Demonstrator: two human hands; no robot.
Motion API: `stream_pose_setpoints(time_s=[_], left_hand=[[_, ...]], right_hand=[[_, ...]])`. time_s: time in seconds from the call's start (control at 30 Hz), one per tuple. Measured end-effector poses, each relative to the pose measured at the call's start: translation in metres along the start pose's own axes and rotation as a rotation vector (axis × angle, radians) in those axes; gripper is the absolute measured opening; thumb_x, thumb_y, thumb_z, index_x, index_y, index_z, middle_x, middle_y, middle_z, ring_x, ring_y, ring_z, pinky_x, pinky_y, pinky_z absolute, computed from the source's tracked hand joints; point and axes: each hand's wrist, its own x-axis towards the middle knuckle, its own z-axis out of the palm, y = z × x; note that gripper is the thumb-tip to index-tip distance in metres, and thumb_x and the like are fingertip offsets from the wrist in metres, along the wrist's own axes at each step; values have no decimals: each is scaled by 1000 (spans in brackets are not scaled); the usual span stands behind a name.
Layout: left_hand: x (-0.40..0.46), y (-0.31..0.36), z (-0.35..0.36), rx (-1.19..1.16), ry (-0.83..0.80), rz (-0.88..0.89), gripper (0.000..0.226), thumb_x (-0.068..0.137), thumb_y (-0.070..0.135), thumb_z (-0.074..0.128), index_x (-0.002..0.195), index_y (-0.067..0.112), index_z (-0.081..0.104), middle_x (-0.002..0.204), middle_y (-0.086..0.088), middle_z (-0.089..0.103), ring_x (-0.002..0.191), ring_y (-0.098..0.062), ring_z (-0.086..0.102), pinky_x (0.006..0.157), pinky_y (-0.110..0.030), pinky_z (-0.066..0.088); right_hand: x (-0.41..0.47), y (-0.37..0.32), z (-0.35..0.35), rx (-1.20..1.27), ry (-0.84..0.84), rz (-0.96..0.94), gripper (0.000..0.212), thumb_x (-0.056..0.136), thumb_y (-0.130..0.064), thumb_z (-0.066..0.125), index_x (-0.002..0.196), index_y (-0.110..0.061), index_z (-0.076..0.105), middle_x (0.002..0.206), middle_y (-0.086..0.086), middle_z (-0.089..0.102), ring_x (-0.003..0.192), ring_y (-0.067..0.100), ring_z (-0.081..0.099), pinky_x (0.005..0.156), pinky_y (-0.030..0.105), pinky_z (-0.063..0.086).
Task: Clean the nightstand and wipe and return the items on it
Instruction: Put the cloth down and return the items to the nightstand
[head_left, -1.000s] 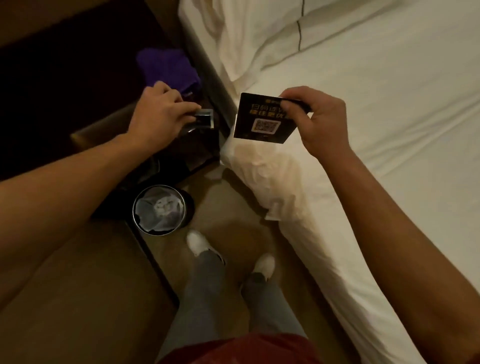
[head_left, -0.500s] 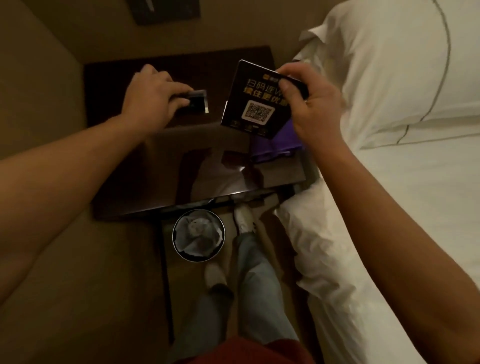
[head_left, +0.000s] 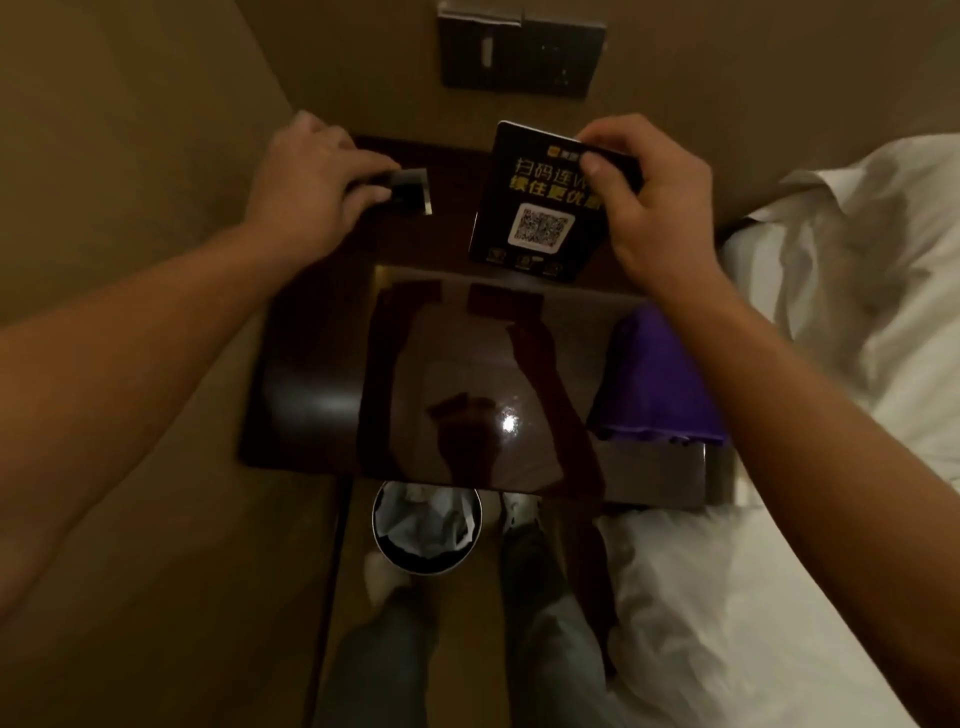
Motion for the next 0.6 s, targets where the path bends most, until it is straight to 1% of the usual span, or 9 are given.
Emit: stream_pose_setpoints(time_s=[0.1, 0.23, 0.3, 0.37, 0.43, 0.47, 0.6], left_hand=[[1, -19, 6, -22, -4, 25, 34, 99, 33, 61, 130, 21, 67, 108, -19, 65, 103, -42, 50, 86, -48, 40], [12, -37, 6, 2, -4, 40, 35, 99, 36, 59, 131, 24, 66, 108, -17, 65, 105, -40, 50, 87, -49, 41], [20, -45, 6, 3, -15, 67, 35, 99, 35, 59, 132, 24, 65, 109, -16, 64, 107, -40, 49, 88, -49, 41], [31, -51, 7, -4, -33, 72, 36, 99, 35, 59, 132, 23, 65, 110, -17, 64, 108, -41, 48, 90, -49, 40], [41, -57, 10, 3, -49, 75, 36, 99, 34, 60, 132, 21, 66, 110, -18, 64, 108, -41, 48, 90, -49, 40], [46, -60, 12, 5, -62, 75, 36, 99, 34, 60, 132, 21, 66, 110, -19, 64, 107, -42, 48, 89, -48, 40], [68, -70, 27, -16, -98, 36, 36, 99, 32, 61, 133, 21, 66, 112, -20, 64, 105, -41, 49, 87, -47, 40]], right_hand=[[14, -16, 15, -1, -30, -5, 21, 102, -13, 57, 119, -7, 68, 111, -5, 67, 109, 9, 64, 96, 24, 53], [33, -39, 37, -25, -15, -36, 23, 103, -12, 56, 122, -6, 66, 115, -5, 66, 114, 12, 64, 98, 32, 54], [43, -44, 46, -31, 4, -45, 24, 103, -13, 56, 123, -6, 66, 115, -6, 64, 115, 11, 63, 99, 32, 54], [53, -43, 51, -44, 20, -38, 24, 103, -13, 56, 123, -7, 66, 115, -8, 63, 113, 7, 62, 99, 29, 54], [65, -40, 56, -51, 5, -30, 23, 103, -13, 56, 123, -7, 66, 115, -10, 62, 110, 1, 59, 98, 24, 53], [72, -37, 59, -41, -10, -27, 23, 103, -13, 56, 123, -7, 66, 115, -10, 62, 109, 1, 59, 98, 24, 53], [98, -14, 70, -32, -88, -26, 22, 103, -13, 55, 122, -8, 65, 117, -2, 68, 112, 10, 62, 98, 31, 54]])
